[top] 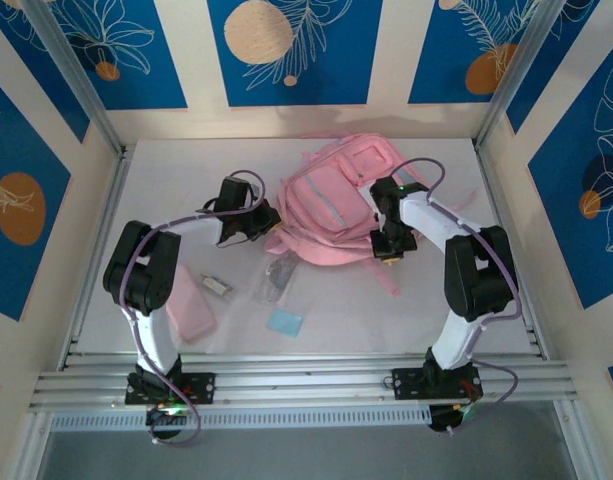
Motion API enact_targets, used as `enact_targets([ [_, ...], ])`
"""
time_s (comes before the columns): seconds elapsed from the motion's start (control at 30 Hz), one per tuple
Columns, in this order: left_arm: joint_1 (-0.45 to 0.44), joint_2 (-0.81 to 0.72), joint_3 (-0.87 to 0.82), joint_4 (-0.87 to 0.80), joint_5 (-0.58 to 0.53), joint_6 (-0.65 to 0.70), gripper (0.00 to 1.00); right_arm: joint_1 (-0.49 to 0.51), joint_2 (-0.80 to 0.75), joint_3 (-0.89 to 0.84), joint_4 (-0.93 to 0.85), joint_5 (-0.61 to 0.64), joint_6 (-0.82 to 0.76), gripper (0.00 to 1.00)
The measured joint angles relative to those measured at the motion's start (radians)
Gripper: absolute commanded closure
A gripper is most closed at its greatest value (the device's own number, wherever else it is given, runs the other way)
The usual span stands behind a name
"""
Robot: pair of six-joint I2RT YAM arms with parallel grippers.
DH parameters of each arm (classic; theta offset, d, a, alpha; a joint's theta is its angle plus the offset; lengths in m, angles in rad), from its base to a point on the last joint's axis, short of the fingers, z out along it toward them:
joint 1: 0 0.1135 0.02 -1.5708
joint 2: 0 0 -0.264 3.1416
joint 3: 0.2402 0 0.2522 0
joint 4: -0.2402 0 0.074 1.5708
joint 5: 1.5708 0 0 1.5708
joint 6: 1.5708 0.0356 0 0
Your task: Pack books, pencil case, and school supplies into a backpack
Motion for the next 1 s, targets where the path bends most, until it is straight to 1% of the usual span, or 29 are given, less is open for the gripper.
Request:
enact_targets([
  [0.2, 0.002, -0.002, 0.0, 0.001, 0.016, 0.011, 1.0, -0.024, 0.015, 0.014, 0.024, 0.055, -0.042, 1.0],
  [0.3, 0.002, -0.01, 0.0, 0.0, 0.016, 0.017, 1.0, -0.025, 0.023, 0.014, 0.036, 0.058, -0.045, 1.0],
  [0.33, 0.003, -0.013, 0.0, 0.0, 0.016, 0.018, 1.0, -0.024, 0.021, 0.014, 0.039, 0.05, -0.048, 0.95],
  [0.43, 0.014, -0.015, 0.0, 0.002, 0.016, 0.017, 1.0, -0.024, -0.002, 0.005, 0.056, -0.013, -0.057, 0.63],
  [0.47, 0.021, -0.015, 0.0, 0.002, 0.016, 0.017, 1.0, -0.024, -0.023, -0.003, 0.068, -0.05, -0.06, 0.55],
  [0.53, 0.033, -0.015, 0.0, 0.001, 0.016, 0.017, 1.0, -0.023, -0.079, -0.019, 0.091, -0.14, -0.055, 0.46],
  [0.63, 0.038, -0.015, 0.0, 0.001, 0.019, 0.018, 1.0, -0.023, -0.167, -0.024, 0.135, -0.254, -0.032, 0.42],
  [0.73, 0.038, -0.014, 0.0, 0.001, 0.03, 0.018, 1.0, -0.023, -0.207, -0.022, 0.185, -0.326, -0.011, 0.39],
  [0.83, 0.038, -0.001, 0.008, 0.001, 0.042, 0.018, 1.0, -0.028, -0.193, -0.02, 0.238, -0.358, 0.008, 0.33],
  [1.0, 0.039, 0.014, 0.01, 0.001, 0.05, 0.018, 1.0, -0.058, -0.124, -0.019, 0.335, -0.359, 0.048, 0.24],
])
